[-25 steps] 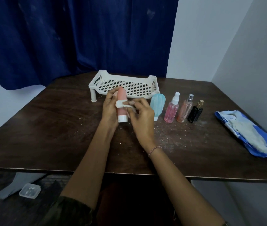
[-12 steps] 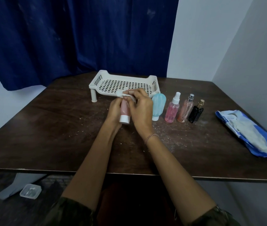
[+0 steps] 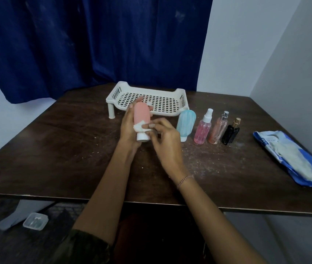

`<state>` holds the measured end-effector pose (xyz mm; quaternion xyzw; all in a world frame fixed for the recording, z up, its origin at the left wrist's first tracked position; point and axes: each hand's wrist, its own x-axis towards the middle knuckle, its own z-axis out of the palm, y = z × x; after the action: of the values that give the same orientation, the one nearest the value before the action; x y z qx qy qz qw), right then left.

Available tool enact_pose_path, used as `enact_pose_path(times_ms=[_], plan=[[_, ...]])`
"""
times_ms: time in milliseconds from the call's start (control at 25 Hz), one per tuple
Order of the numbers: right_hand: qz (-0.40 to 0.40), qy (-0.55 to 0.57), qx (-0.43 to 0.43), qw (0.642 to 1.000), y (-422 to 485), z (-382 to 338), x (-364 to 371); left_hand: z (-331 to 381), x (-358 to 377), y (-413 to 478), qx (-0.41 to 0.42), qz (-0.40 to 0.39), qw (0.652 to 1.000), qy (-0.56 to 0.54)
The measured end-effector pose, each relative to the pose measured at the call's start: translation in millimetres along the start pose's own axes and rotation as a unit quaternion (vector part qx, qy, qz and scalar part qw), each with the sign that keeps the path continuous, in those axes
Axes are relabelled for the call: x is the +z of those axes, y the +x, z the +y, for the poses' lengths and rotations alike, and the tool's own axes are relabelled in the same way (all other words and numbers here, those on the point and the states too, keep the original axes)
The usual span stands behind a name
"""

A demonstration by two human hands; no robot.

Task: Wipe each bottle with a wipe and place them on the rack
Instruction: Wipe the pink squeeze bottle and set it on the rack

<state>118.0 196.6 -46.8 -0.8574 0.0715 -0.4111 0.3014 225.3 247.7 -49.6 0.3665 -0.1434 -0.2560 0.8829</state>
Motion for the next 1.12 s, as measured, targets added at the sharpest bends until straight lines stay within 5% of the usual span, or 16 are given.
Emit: enact_pose_path(times_ms=[440,640,840,1120], plan=[[0.058,-0.091,0.047,0.993,44.3,2.8,-2.4,-4.6,3.1,-2.7,-0.015,-0.063,0.998,-0.013],[0.001,-0.002,0.087,0.996,16.4,2.6,9.4,-2.0,-2.5,1.6,-0.051,0.062,0.993,-0.091],[0.047,0.070,0.045,0.995,-12.8,-10.1,16.6,1.8,-5.0,5.8,-0.039,0.175,0.968,-0.177],[0.016,-0.081,-0.040,0.996,-16.3,-21.4,21.3,1.6,-1.8,0.2,-0.032,0.182,0.958,-0.221]])
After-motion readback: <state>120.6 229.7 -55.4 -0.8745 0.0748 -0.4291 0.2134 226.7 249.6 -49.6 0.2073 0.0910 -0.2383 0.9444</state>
